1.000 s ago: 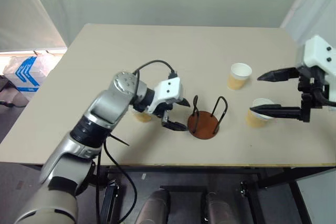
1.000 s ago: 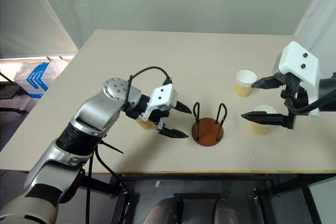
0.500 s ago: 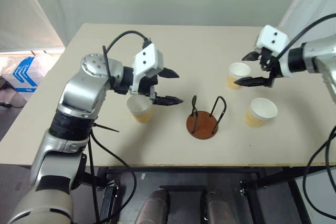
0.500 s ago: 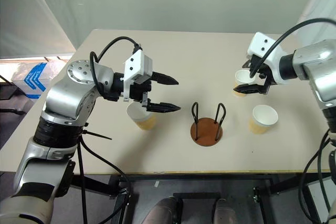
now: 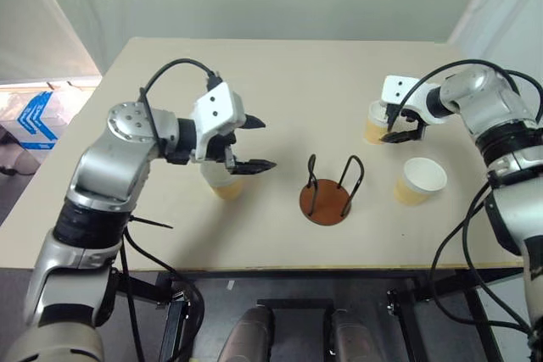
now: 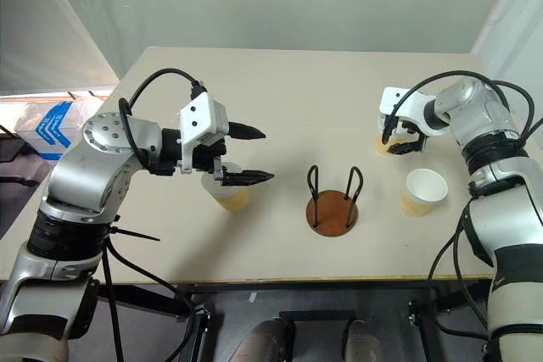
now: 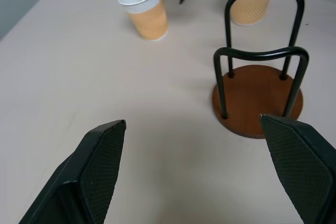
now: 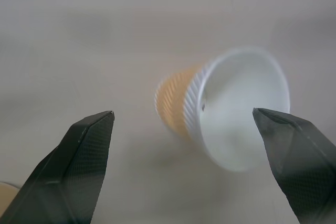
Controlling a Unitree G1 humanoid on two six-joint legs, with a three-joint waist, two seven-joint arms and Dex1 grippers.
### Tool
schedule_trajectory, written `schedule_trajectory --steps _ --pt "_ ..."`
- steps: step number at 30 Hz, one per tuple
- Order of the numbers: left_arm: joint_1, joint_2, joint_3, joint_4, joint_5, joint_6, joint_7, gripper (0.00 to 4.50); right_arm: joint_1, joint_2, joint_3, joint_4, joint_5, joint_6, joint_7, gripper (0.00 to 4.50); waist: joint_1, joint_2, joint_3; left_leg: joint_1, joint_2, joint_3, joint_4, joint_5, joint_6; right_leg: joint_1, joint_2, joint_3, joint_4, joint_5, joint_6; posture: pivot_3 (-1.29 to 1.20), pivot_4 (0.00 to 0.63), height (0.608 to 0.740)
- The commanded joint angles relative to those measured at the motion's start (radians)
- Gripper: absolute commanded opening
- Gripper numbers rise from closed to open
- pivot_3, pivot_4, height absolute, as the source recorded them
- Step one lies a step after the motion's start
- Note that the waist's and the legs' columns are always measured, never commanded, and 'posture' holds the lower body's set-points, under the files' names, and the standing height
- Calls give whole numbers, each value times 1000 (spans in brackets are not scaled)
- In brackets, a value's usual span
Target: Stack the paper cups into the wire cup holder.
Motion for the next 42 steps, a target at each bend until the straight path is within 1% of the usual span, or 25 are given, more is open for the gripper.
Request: schedule_trajectory --steps 1,3,4,6,9,12,14,16,21,24,26,28,30,31,32,33,37,39,42 --pt "3 33 47 -45 -11 -6 11 4446 -50 15 -14 76 -54 -60 -50 4500 0 0 0 0 0 0 0 0 -1 0 0 0 0 0 0 0 150 740" --pt "9 47 55 -49 -17 -6 8 4446 -50 28 -21 106 -70 -76 -68 4500 -1 0 0 0 0 0 0 -1 -2 -1 0 0 1 0 -1 0 150 740" --pt "11 54 58 -51 -20 -5 7 4500 -48 34 -22 118 -79 -84 -81 4105 -1 0 0 0 0 0 0 -1 -2 -1 0 0 1 0 -1 0 150 740" --pt "17 62 59 -56 -23 -3 8 4500 -46 44 -32 132 -85 -95 -95 3598 -1 0 0 0 0 0 -1 -2 -3 -1 0 0 1 0 -1 0 150 740" --pt "21 68 58 -58 -25 -4 10 4500 -45 52 -42 143 -93 -106 -101 2510 -1 0 0 0 0 0 -1 -7 -11 -1 0 0 1 0 -1 0 150 740" --pt "22 71 54 -53 -23 -9 10 4500 -42 60 -50 146 -96 -112 -107 1526 -1 0 0 0 0 0 -1 -7 -12 -1 0 0 1 0 -2 0 150 740" --pt "21 72 51 -52 -23 -10 10 4500 -40 63 -56 145 -95 -114 -107 740 -1 1 0 0 0 0 -1 -7 -12 -1 0 0 1 0 -2 0 150 740" --pt "19 72 49 -49 -22 -10 9 4500 -35 63 -61 139 -91 -119 -94 65 -1 1 0 0 0 0 -1 -7 -12 -1 0 0 1 0 -2 0 150 740" --pt "20 76 54 -39 -29 -10 -2 4500 -28 44 -92 104 -69 -131 -23 29 -1 1 0 0 1 0 -1 -8 -13 -1 0 0 1 0 -2 0 150 740" --pt "19 83 75 -22 -55 -6 -19 4500 -27 13 -124 48 -39 -121 62 29 -1 1 1 0 0 0 -1 -8 -13 -1 0 0 1 0 -2 0 150 740" --pt "5 78 105 -9 -100 7 -35 4500 -17 -15 -159 -38 1 -94 152 29 -1 1 1 0 0 0 -1 -9 -14 -1 0 -1 1 -1 -3 0 150 740" --pt "-4 78 141 -11 -160 21 -64 4500 13 -57 -191 -184 51 -39 260 29 -1 1 1 -1 0 0 -1 -9 -15 -1 0 -1 1 -1 -3 0 150 740" --pt "-15 79 194 -42 -259 67 -94 4500 75 -119 -235 -425 131 61 383 29 0 1 1 -1 1 -1 -1 -8 -16 0 0 -2 1 -1 -4 0 150 740" --pt "-16 83 210 -53 -284 71 -104 4500 109 -154 -256 -558 171 132 434 29 0 1 1 -1 1 -1 -1 -6 -17 0 0 -3 0 -2 -5 0 150 740" --pt "-18 87 223 -56 -305 77 -109 4500 137 -182 -274 -672 202 202 470 29 0 1 1 -1 1 -1 -1 -1 -22 0 1 -3 1 -3 -6 0 150 740" --pt "-22 89 232 -51 -317 83 -108 4500 163 -211 -287 -777 232 268 497 29 0 1 1 -1 1 -2 -1 0 -21 0 1 -3 0 -3 -6 0 150 740" --pt "-37 96 249 -37 -360 93 -112 4500 201 -310 -297 -1109 381 499 520 29 -4 1 1 0 1 -2 -2 2 -17 1 1 -3 0 -5 -7 0 150 740" --pt "-45 96 247 -35 -374 91 -117 4500 189 -337 -291 -1207 441 582 520 29 -6 1 1 1 1 -2 -2 4 -16 1 1 -3 1 -5 -7 0 150 740" --pt "-53 97 218 -22 -356 65 -131 4500 162 -340 -272 -1271 473 636 520 29 -8 1 1 2 1 -2 -2 5 -13 2 2 -3 1 -5 -7 0 150 740"
